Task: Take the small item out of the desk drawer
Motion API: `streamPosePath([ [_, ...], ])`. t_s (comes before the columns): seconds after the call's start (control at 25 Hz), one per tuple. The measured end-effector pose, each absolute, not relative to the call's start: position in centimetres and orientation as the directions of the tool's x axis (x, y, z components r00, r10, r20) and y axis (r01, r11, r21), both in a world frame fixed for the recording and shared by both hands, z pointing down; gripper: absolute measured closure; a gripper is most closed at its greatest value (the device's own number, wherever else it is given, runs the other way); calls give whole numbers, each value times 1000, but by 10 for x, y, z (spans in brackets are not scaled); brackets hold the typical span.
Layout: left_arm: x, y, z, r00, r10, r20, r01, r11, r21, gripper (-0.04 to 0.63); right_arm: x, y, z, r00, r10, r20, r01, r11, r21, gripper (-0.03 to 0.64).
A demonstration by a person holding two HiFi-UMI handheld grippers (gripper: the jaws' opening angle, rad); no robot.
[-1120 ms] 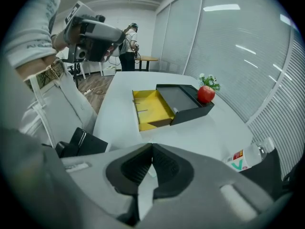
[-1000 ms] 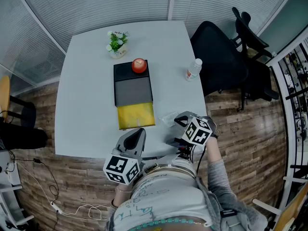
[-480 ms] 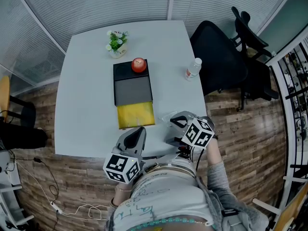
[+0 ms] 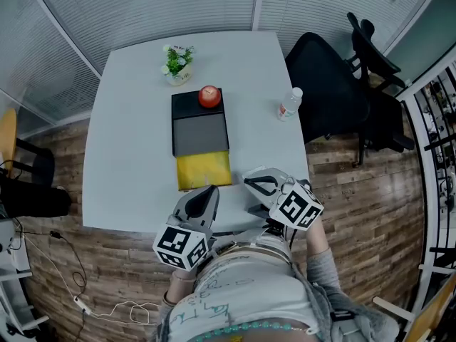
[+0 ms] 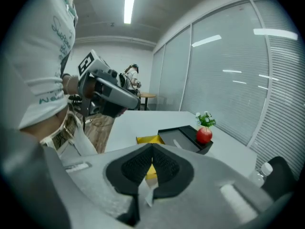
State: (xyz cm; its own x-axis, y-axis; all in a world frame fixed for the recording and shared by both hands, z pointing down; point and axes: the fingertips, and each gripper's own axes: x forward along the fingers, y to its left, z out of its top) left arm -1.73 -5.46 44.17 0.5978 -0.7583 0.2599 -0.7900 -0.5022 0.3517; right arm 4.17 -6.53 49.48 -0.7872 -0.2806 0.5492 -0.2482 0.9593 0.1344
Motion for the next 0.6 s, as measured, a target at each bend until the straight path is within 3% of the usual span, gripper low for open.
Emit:
streamPosePath([
  [0.28, -21, -62, 421, 590, -785, 188, -790, -513, 337, 598, 3, -55, 447, -915, -247, 319, -236, 969, 75, 614],
  [0.6, -43, -76, 384, 501, -859, 105, -848, -462, 260, 598, -23, -67, 391, -916, -373, 146, -357, 926, 122, 614],
])
